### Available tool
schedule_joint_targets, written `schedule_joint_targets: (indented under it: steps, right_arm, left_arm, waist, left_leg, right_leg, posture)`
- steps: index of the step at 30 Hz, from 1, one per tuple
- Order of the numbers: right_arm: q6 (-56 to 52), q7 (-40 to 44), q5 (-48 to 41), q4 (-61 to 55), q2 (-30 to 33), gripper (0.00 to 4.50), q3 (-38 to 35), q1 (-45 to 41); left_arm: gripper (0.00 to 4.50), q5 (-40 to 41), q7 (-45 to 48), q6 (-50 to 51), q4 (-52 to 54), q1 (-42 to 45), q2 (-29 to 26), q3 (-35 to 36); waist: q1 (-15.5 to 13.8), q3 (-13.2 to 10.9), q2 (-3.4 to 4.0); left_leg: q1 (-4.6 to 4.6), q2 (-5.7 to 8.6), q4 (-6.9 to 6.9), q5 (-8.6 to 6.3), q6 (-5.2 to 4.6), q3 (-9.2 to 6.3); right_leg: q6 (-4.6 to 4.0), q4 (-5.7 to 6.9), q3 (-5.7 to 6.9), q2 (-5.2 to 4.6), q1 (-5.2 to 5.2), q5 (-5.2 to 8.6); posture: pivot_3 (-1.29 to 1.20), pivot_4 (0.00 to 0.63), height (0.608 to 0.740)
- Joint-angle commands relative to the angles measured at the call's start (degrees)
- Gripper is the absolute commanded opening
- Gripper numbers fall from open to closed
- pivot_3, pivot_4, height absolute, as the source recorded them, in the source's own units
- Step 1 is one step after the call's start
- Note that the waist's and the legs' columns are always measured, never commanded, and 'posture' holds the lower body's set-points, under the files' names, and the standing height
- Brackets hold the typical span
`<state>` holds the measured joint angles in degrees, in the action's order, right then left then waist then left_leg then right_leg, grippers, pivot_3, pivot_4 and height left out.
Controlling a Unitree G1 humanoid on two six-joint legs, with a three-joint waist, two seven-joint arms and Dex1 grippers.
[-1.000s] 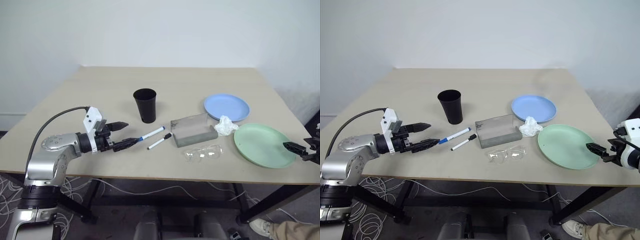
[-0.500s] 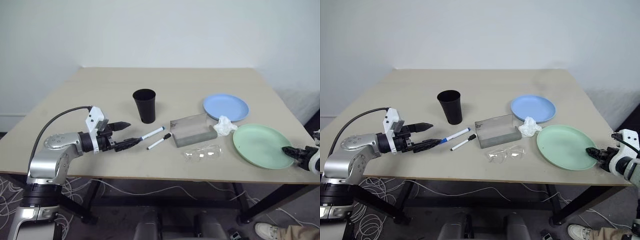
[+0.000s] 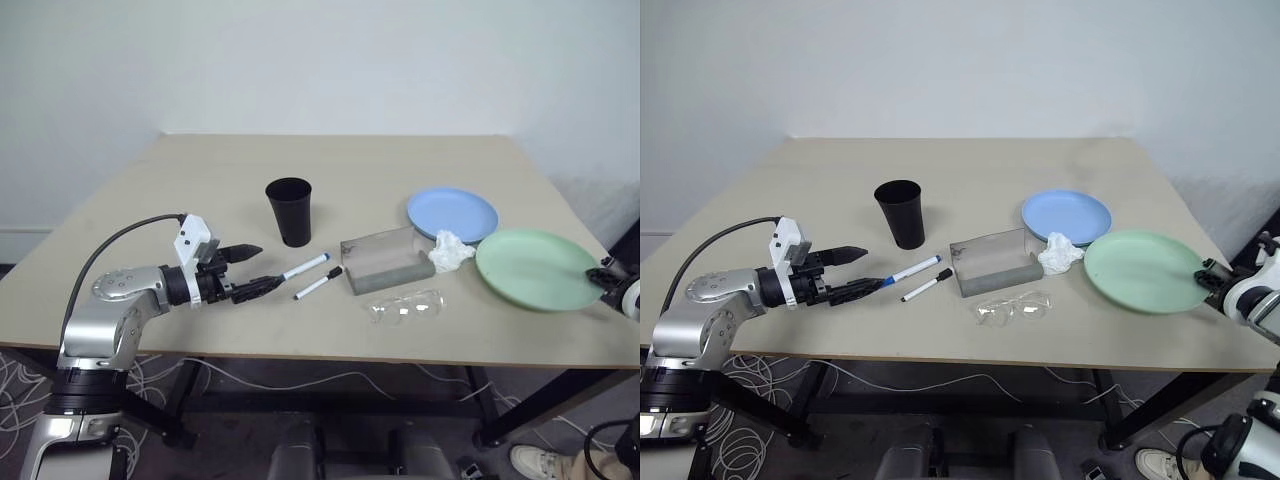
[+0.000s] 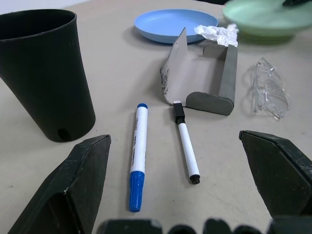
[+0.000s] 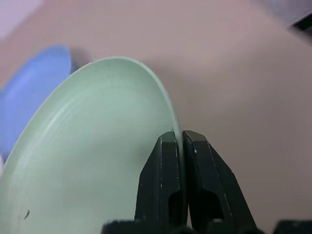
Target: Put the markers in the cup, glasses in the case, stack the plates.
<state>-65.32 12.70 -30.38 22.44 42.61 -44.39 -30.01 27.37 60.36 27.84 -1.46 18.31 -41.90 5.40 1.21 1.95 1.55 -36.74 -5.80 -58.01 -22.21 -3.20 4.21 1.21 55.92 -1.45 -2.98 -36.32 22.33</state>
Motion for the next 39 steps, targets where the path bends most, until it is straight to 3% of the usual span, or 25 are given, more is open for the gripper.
schedule_joint_targets:
  steps: [1,13,26,39]
  right_arm:
    - [0.22,-4.01,-1.3,-0.04,1.19,0.05,-3.65,-5.06]
    - [15.26,-12.57,2.53,7.43,-9.06,0.05,2.62,-17.5]
    - [41.33,-13.84,6.43,36.95,-17.63,0.05,9.15,-32.69]
    - [49.25,-11.94,7.84,47.1,-21.71,0.05,12.44,-36.67]
  left_arm:
    - [4.5,-0.5,-0.16,-0.84,0.45,1.0,-0.08,0.26]
    - [4.5,-1.18,-0.56,-0.59,-0.4,2.47,0.77,-0.15]
    - [4.5,-0.62,-2.3,0.34,1.96,0.74,0.96,1.45]
    - [4.5,0.8,-4.51,2.07,6.29,-2.98,0.46,3.75]
  waist:
    - [0.01,0.0,0.0]
    - [0.89,0.05,0.08]
    - [1.95,0.08,0.13]
    - [1.89,0.08,0.14]
  left_leg:
    - [0.01,0.0,0.0,0.0,0.0,-0.01]
    - [-0.01,-0.01,-0.04,0.0,0.0,0.0]
    - [-0.18,0.01,-0.15,0.08,0.14,0.0]
    - [-0.22,0.02,-0.14,0.08,0.15,-0.03]
  right_leg:
    - [0.0,0.01,0.0,0.0,0.0,0.0]
    - [0.0,0.15,0.0,0.0,-0.03,-0.01]
    - [-0.02,0.71,0.02,-0.05,-0.24,-0.01]
    - [-0.02,0.74,0.04,-0.06,-0.24,-0.01]
  posture:
    - [0.0,0.0,0.615]
    - [0.0,0.0,0.615]
    - [0.0,0.0,0.615]
    - [0.0,0.0,0.615]
